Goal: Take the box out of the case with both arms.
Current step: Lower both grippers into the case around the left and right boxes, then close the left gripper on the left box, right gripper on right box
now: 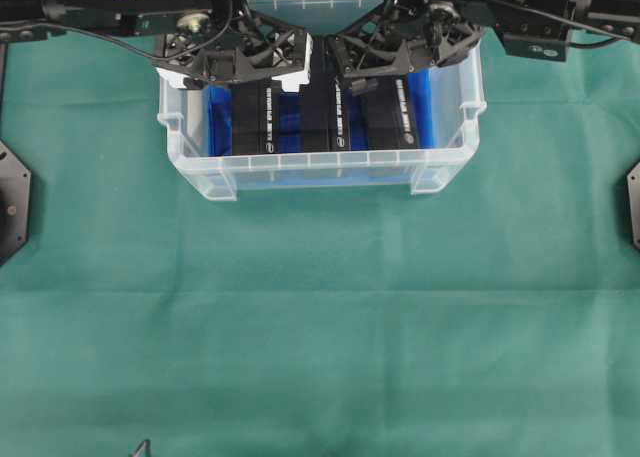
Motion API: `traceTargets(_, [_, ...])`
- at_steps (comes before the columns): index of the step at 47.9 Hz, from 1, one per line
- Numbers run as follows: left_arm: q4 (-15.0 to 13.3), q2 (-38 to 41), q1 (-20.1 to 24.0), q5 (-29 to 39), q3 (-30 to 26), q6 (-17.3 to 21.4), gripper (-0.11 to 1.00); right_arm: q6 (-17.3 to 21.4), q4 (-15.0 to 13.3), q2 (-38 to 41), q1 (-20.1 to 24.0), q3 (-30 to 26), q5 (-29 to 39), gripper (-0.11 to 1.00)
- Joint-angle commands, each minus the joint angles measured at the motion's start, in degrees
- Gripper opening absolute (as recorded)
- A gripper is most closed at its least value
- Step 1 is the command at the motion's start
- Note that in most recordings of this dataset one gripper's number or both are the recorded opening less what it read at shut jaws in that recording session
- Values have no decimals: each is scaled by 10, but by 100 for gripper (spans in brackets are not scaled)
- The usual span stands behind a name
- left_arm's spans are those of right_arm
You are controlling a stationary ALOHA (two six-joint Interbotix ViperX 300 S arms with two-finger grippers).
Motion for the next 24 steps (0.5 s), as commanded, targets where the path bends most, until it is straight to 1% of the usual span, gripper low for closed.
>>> traceTargets(1, [1,1,2,2,1,4,92,-3,-2,-7,-4,5,1,96])
traceTargets(24, [-5,2,0,30,3,6,92,-1,2,-7,-4,4,3,96])
